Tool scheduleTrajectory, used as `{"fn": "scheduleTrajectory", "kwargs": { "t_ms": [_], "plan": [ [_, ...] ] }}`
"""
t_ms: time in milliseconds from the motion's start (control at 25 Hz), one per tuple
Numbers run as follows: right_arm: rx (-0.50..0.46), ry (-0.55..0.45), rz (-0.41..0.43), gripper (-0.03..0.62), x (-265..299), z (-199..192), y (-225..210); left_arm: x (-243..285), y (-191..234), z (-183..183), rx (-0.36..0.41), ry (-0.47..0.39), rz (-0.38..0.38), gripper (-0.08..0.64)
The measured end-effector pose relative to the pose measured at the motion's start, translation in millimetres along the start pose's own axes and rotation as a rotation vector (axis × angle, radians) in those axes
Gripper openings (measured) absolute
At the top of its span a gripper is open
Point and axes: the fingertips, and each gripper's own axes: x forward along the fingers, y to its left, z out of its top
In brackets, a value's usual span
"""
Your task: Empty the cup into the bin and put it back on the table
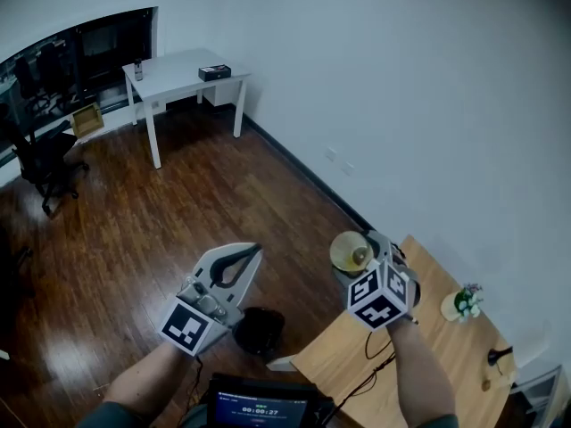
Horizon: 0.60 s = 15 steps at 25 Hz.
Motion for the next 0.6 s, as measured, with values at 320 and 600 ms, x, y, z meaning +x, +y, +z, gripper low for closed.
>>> {"fn": "scheduleTrajectory", "kwargs": {
  "t_ms": [320,600],
  "plan": [
    [-0.07,0.008,-0.003,0.39,1.3,4.7,-1.2,3.0,-2.4,1.7,0.015,0.003,0.018,-0.011],
    [-0.153,0.027,-0.002,0.39,5.6,9.6,-2.4,6.1,-5.7,6.3,0.013,0.008,0.026,-0.009]
  ]
}}
